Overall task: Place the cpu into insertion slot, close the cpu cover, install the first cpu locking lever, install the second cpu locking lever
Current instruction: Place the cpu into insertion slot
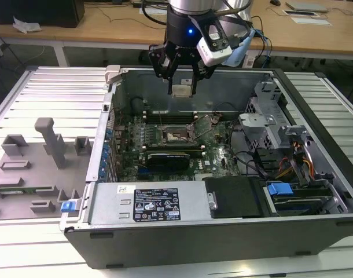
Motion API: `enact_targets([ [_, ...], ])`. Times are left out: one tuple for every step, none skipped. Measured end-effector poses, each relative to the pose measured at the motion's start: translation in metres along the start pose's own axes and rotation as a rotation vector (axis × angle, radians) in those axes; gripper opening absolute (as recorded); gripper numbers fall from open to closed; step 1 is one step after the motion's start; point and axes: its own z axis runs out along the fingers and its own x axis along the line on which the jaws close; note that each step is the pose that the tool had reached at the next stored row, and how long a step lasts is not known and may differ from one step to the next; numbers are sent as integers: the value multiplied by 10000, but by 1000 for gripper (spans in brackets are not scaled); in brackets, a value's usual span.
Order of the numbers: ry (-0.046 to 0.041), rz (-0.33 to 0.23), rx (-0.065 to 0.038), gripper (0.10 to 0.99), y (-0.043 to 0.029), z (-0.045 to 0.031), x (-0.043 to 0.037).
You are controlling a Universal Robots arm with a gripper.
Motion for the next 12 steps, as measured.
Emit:
enact_targets([
  [-8,-1,0,541,-1,10,5],
  [-32,-3,-2,541,-4,38,21],
  [-43,-4,-1,541,-5,53,29],
  [-60,-5,-2,541,-8,73,39],
  [-71,-6,-2,541,-9,88,45],
  [-84,-8,-3,541,-10,99,51],
  [-124,-12,-3,541,-14,137,72],
  [-144,-13,-3,541,-17,167,80],
  [-157,-15,-5,541,-19,192,82],
  [-165,-15,-4,541,-18,207,83],
  [-176,-18,-3,541,-8,234,83],
  [-184,-20,-6,541,5,257,84],
])
